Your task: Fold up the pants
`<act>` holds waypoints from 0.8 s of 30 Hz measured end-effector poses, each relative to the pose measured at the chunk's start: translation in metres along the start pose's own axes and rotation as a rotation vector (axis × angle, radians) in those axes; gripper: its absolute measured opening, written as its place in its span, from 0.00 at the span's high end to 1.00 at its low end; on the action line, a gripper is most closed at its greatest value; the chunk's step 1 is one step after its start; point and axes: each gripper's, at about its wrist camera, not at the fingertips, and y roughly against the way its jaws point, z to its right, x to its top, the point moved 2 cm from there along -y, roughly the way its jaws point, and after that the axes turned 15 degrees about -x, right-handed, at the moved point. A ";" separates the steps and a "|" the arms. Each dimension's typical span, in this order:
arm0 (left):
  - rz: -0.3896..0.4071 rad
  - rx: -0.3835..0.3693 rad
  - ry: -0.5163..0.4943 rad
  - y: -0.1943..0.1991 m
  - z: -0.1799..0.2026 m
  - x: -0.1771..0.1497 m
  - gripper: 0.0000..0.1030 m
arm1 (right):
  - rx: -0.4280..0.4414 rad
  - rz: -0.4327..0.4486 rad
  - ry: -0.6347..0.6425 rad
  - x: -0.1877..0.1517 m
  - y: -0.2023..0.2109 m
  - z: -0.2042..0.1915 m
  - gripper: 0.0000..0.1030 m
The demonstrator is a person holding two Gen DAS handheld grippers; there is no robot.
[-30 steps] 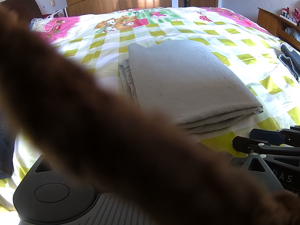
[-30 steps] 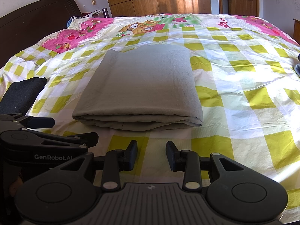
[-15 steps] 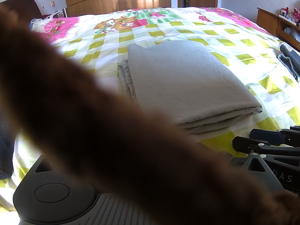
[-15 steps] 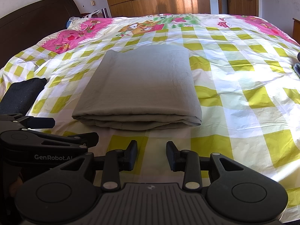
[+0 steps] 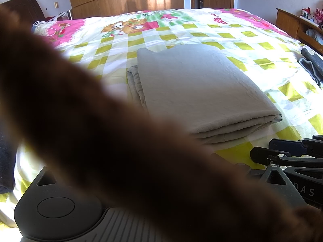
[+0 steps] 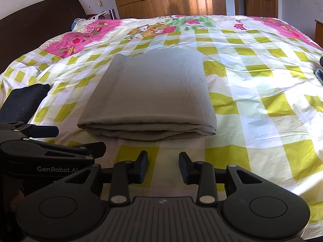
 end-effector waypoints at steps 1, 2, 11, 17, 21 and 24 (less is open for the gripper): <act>0.001 0.000 -0.001 0.000 0.000 0.000 0.02 | 0.000 0.000 0.000 0.000 0.000 0.000 0.53; 0.001 0.000 -0.003 0.000 0.000 0.000 0.02 | 0.001 0.000 0.000 0.000 0.000 0.000 0.53; 0.005 0.002 -0.006 0.001 0.000 0.000 0.02 | 0.000 0.000 0.000 0.000 0.000 0.000 0.53; 0.005 0.002 -0.007 0.001 0.000 0.000 0.02 | -0.008 0.003 0.005 0.000 -0.001 0.003 0.53; 0.005 0.002 -0.007 0.000 0.000 0.000 0.02 | -0.008 0.003 0.005 0.000 -0.001 0.002 0.53; 0.005 0.002 -0.007 0.000 0.000 0.000 0.02 | -0.009 0.003 0.005 0.000 0.000 0.002 0.53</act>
